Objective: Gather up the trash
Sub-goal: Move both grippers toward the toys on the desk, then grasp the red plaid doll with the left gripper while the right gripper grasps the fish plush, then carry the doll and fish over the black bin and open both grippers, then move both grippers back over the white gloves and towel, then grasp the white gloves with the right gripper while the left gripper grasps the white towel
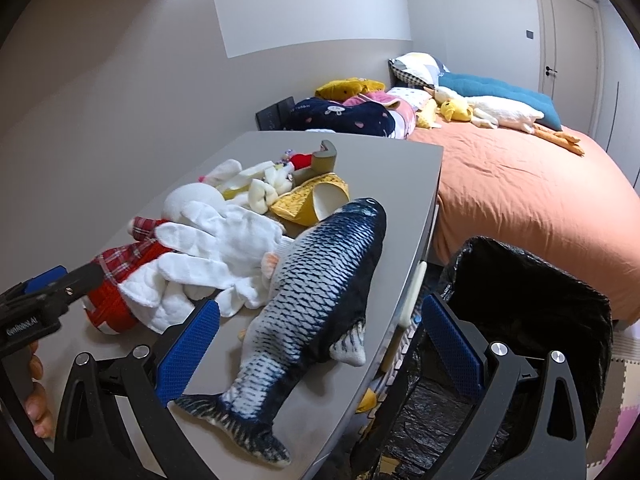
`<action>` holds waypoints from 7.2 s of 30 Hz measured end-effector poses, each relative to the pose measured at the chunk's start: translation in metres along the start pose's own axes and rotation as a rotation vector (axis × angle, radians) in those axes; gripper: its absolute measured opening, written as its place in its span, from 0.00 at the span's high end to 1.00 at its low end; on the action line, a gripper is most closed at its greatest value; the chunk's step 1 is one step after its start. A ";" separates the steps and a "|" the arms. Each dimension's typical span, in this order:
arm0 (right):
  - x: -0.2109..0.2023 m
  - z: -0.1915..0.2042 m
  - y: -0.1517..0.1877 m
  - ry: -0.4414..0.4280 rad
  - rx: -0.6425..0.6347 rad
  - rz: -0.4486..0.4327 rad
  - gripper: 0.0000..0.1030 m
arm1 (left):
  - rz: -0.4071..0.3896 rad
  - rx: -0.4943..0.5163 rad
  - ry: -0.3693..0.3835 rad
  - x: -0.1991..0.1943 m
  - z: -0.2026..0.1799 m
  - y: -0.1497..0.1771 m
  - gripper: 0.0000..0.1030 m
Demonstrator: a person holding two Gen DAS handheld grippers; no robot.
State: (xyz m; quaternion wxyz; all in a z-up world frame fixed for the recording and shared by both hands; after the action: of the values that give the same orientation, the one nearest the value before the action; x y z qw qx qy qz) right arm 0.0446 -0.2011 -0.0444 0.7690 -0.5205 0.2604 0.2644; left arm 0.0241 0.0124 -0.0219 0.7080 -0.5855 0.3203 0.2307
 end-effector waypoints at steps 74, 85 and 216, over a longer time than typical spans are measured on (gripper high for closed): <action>-0.046 -0.006 -0.049 -0.144 -0.008 -0.160 0.76 | -0.243 0.009 -0.146 -0.067 0.019 -0.051 0.86; -0.087 -0.044 -0.049 -0.124 0.021 -0.218 0.76 | -0.287 0.062 -0.087 -0.086 -0.031 -0.057 0.86; 0.097 0.033 -0.007 -0.030 -0.105 0.134 0.21 | 0.012 -0.043 -0.036 0.068 0.038 -0.035 0.06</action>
State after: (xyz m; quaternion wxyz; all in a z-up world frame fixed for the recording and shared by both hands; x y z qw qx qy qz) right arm 0.1232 -0.1594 -0.0945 0.7251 -0.5376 0.2686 0.3364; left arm 0.1025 0.0386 -0.0436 0.6995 -0.5945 0.3060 0.2521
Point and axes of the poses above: each gripper's, at about its wrist camera, not at the fingertips, and x roughly the way its jaws point, z to its left, y to its underside, the point moved 2 cm from there along x, roughly the way its jaws point, and after that the axes turned 15 degrees about x, right-handed, at the moved point
